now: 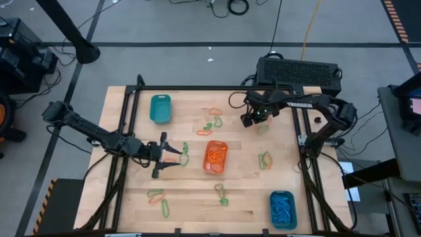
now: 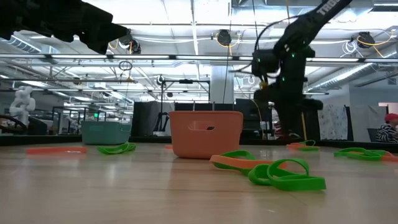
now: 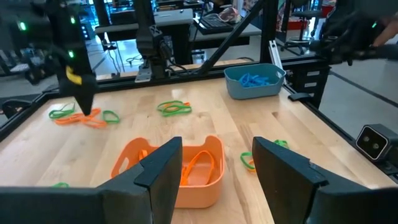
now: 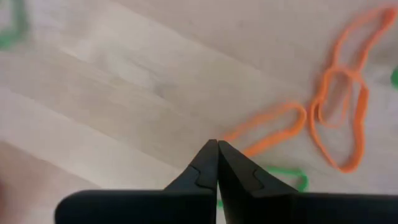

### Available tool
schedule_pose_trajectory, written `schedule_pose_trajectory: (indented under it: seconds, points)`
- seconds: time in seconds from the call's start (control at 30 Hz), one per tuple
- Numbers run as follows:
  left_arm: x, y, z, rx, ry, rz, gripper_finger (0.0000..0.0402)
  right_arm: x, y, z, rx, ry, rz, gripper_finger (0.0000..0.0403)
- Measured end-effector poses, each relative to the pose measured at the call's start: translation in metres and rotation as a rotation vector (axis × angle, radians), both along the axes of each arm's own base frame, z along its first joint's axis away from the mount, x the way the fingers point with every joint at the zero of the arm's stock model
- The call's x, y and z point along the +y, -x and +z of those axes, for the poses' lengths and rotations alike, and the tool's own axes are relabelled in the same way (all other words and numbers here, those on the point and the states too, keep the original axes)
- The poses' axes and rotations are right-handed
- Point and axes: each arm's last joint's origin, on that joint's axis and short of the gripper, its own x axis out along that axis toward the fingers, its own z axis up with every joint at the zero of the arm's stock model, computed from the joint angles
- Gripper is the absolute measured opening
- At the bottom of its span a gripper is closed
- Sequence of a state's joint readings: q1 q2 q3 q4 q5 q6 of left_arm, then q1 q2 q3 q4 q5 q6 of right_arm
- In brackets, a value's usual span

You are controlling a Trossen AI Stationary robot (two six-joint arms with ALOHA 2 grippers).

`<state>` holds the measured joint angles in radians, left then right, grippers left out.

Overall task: Sort rubber bands into baskets
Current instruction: Put the orange rubber band into the orange bin

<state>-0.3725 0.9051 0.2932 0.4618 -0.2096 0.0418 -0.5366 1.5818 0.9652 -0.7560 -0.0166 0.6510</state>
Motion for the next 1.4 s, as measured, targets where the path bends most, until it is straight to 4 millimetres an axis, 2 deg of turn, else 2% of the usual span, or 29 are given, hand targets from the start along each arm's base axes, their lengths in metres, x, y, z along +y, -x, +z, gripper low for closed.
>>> schedule_pose_trajectory:
  seconds: [0.17, 0.3, 0.53, 0.9, 1.07, 1.17, 1.23, 1.3, 1.4]
  points:
    - [0.0, 0.0, 0.0, 0.002, -0.001, 0.0, 0.0203, 0.012, -0.004, 0.027, -0.089, 0.043, 0.002, 0.0]
    - [0.0, 0.0, 0.0, 0.002, 0.001, 0.0, 0.0203, 0.02, -0.004, 0.027, -0.052, 0.076, -0.024, 0.0001]
    - [0.0, 0.0, 0.0, 0.002, 0.007, 0.001, 0.0203, 0.025, -0.013, 0.012, 0.001, 0.047, 0.006, 0.0032]
    - [0.0, 0.0, 0.0, 0.001, 0.002, 0.0, 0.0203, 0.027, -0.021, -0.018, 0.127, 0.012, 0.066, 0.015]
    - [0.0, 0.0, 0.0, 0.001, 0.002, 0.0, 0.0203, 0.026, -0.024, -0.034, 0.184, -0.019, 0.075, 0.0179]
    - [0.0, 0.0, 0.0, 0.001, 0.002, 0.0, 0.0203, 0.026, -0.026, -0.041, 0.202, -0.028, 0.094, 0.0179]
    - [0.0, 0.0, 0.0, 0.002, 0.002, 0.0, 0.0203, 0.025, -0.027, -0.043, 0.207, -0.034, 0.107, 0.0166]
    - [0.0, 0.0, 0.0, 0.002, 0.002, 0.0, 0.0203, 0.025, -0.027, -0.044, 0.21, -0.034, 0.12, 0.0138]
    - [0.0, 0.0, 0.0, 0.002, 0.002, 0.0, 0.0203, 0.024, -0.026, -0.044, 0.214, -0.032, 0.124, 0.0072]
